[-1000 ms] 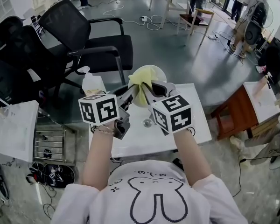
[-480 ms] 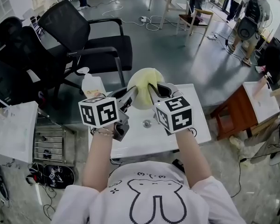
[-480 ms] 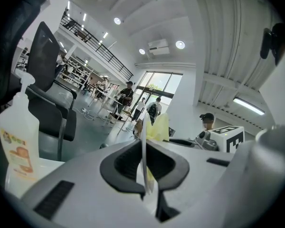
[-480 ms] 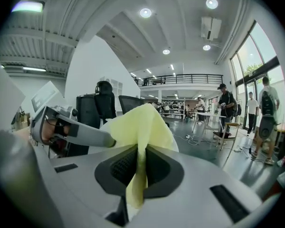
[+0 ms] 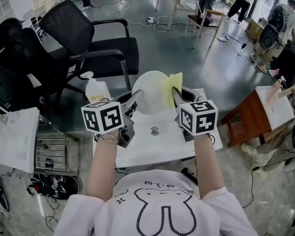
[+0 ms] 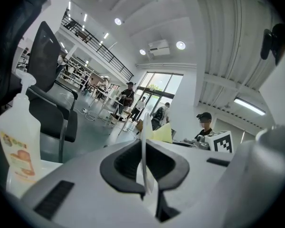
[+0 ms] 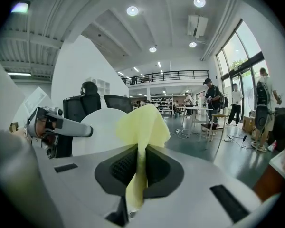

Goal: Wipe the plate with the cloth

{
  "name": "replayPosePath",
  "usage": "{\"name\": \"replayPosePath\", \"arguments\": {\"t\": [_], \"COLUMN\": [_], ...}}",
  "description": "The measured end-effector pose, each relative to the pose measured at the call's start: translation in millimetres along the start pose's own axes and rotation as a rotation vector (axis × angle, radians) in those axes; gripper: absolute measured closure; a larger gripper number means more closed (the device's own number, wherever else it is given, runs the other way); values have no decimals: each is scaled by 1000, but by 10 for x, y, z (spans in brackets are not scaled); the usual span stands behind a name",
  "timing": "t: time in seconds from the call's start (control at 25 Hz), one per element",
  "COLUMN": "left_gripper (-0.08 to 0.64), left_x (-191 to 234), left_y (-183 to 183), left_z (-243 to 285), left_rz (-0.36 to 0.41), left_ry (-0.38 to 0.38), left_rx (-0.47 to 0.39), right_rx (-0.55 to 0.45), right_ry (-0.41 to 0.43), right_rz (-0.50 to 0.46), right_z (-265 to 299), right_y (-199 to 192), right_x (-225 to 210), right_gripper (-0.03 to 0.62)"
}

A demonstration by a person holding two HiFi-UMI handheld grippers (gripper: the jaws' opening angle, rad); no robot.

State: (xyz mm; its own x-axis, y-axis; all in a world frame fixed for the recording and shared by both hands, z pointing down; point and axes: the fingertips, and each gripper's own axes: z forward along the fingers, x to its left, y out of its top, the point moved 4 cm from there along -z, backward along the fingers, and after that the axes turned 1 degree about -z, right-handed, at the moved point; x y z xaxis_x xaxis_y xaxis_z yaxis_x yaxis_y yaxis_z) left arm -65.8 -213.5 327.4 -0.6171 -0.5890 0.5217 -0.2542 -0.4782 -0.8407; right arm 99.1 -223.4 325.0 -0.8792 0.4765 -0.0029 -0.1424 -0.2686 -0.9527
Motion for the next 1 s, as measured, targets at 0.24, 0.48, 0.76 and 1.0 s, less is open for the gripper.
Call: {"name": "replayPosePath", "arguments": {"t": [0.24, 0.48, 0.76, 1.0], "left_gripper": [535, 535, 535, 535], "left_x": [2, -12, -51, -83], "left_y": [58, 137, 141, 90], "left_z": [27, 58, 84, 77], "left_rz": [11, 16, 28, 48], "left_ry": [22, 41, 52, 70], "left_rx": [-37, -81, -88, -86], "right_rx": [-166, -228, -147, -80], "right_ry": [46, 168, 214, 258], "right_rz": [149, 404, 585, 614], "right_z": [-354, -359, -126, 53], "right_y": [273, 335, 182, 91], "right_x": [74, 343, 616, 828], "right_gripper": [555, 555, 555, 555]}}
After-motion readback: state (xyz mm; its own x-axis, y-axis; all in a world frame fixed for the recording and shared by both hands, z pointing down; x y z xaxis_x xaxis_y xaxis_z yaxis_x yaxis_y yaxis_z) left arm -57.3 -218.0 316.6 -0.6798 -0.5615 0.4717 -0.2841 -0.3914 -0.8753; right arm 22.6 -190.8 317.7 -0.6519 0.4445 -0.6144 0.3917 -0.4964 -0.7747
